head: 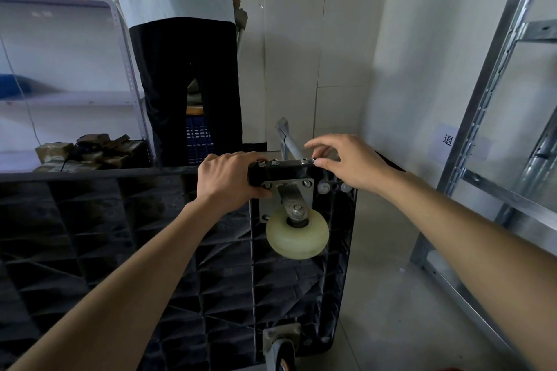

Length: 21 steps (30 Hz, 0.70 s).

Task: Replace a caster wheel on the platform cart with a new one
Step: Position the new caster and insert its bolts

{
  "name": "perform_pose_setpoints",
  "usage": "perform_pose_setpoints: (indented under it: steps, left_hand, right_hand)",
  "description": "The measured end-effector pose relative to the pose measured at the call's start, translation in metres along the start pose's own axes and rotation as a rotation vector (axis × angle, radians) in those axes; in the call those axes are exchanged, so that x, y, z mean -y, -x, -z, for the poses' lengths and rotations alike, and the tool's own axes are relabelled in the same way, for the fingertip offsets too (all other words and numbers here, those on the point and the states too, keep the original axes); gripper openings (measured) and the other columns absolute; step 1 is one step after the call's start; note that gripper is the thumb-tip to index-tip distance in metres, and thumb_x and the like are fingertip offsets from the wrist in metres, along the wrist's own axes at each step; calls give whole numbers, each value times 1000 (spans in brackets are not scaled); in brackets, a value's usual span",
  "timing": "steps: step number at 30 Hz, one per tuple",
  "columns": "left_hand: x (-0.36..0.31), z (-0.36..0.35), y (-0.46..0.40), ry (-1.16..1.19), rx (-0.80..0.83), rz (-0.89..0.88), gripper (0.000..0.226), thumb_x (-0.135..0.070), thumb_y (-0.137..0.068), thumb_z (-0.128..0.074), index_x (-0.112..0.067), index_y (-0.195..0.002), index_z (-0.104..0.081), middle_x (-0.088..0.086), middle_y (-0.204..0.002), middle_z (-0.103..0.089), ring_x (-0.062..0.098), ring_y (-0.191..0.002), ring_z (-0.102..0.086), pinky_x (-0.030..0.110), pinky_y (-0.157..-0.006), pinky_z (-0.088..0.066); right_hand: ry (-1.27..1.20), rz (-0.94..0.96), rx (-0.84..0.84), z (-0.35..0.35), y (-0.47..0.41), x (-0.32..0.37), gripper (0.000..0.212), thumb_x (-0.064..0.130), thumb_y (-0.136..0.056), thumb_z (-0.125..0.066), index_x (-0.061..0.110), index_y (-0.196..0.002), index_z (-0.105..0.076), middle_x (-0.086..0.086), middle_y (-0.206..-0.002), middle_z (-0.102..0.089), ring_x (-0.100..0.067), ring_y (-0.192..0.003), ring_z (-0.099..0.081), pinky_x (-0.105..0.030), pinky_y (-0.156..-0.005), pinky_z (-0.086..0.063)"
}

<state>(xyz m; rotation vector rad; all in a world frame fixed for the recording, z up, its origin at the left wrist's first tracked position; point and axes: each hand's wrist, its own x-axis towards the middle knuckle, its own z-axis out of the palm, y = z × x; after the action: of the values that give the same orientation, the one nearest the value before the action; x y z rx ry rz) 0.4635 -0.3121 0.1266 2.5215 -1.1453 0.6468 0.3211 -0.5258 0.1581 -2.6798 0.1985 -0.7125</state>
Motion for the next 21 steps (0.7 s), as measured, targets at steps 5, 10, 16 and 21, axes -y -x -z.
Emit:
perform_pose_setpoints:
  steps: [5,10,16,21]
  left_hand:
    - [0,0,0,9,5,-3,74,-76,-66,-73,-51,-132,-51,-16,-118,-68,15,-106,-63,33,-86,-35]
    - [-2,2,1,7,11,1,73,-75,-66,-74,-52,-131,-51,-15,-119,-68,16,-105,-64,33,-85,-33]
    - [-4,5,2,-1,15,12,73,-75,-66,-74,-50,-131,-52,-14,-116,-69,16,-103,-64,32,-84,-33]
    - [-4,5,3,-2,20,13,71,-74,-66,-74,-50,-129,-53,-13,-111,-70,18,-101,-65,33,-83,-34]
  right_hand:
    - [-7,31,-60,0,14,1,33,14,-91,-72,24,-122,-69,13,-100,-68,-2,-92,-63,-6,-77,-42]
    - [24,57,-122,0,30,4,35,17,-90,-75,27,-122,-68,16,-98,-68,-2,-90,-63,-20,-82,-50]
    - [4,70,-110,-12,42,8,31,12,-89,-74,22,-118,-70,11,-99,-68,-3,-87,-61,-1,-74,-38]
    - [-12,81,-130,-26,47,5,29,8,-87,-76,16,-115,-73,6,-97,-68,-5,-83,-61,-1,-71,-37]
